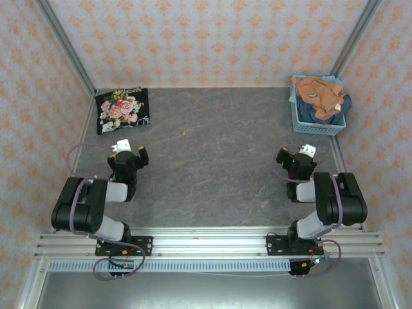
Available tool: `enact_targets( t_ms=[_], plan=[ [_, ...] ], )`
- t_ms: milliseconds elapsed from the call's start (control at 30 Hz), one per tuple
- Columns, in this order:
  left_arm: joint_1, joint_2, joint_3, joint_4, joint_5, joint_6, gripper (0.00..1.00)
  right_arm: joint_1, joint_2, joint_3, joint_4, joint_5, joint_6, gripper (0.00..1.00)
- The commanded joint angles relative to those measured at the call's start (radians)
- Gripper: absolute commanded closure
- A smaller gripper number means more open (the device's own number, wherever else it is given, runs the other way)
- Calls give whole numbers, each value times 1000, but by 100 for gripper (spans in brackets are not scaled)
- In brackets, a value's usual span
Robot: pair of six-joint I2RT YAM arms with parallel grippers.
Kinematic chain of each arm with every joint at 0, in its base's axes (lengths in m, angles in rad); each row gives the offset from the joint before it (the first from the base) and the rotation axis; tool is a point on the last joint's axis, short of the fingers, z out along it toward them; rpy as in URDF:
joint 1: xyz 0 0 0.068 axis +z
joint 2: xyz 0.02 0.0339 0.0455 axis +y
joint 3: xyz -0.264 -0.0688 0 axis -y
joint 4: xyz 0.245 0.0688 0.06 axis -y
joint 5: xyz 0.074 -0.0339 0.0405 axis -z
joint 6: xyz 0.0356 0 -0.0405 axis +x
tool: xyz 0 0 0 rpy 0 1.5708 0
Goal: Fold and stack the t-shirts
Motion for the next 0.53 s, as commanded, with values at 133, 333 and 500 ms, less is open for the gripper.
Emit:
enact_targets(
  t_ms=[133, 333, 500],
  plan=[
    [-11, -5, 82, -23, -6, 55, 0, 60, 18, 144, -53, 6, -79, 1],
    [-11, 1, 80, -4, -7, 59, 0, 72, 7, 163, -110, 8, -94, 1],
    [-15, 0, 83, -15, -15, 60, 0, 72, 2, 162, -115, 11, -93, 1]
  ],
)
